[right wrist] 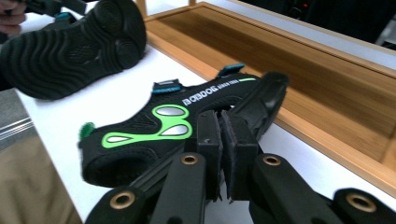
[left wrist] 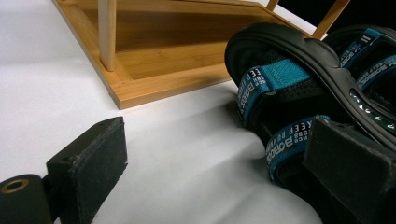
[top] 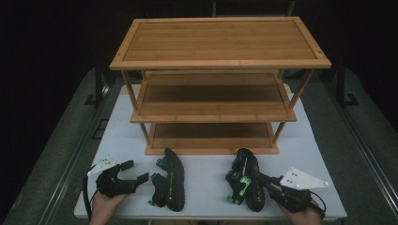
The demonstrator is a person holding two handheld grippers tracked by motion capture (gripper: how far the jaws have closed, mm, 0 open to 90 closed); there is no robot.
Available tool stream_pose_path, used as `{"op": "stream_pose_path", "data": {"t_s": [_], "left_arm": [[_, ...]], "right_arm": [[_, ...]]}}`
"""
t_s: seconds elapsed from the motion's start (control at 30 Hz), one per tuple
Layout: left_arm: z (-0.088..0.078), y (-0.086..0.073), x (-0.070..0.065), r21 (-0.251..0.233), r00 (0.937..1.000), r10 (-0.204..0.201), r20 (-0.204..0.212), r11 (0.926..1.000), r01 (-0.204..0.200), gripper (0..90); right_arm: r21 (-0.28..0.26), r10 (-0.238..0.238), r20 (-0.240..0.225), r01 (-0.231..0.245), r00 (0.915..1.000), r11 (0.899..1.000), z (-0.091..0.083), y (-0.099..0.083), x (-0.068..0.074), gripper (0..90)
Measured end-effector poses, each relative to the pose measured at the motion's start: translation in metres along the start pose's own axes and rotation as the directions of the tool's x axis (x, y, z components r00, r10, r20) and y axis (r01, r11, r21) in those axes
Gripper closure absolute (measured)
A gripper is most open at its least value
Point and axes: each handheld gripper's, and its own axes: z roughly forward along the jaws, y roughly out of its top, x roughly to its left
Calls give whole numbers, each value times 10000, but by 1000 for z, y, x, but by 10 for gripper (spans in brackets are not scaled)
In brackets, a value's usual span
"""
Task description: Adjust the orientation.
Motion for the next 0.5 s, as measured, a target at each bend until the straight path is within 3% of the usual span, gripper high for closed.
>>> {"op": "stream_pose_path", "data": {"t_s": [0.1,0.5], "left_arm": [[0,0,0,5,10000,-4,19,10000,4,53],[0,0,-1,9,10000,6,33,10000,-6,53]], "right_arm": [[58,174,104,-174,9998,9998,-2,-2,-4,866],[244,122,446,-133,9989,9996,-4,-3,-6,867]]}}
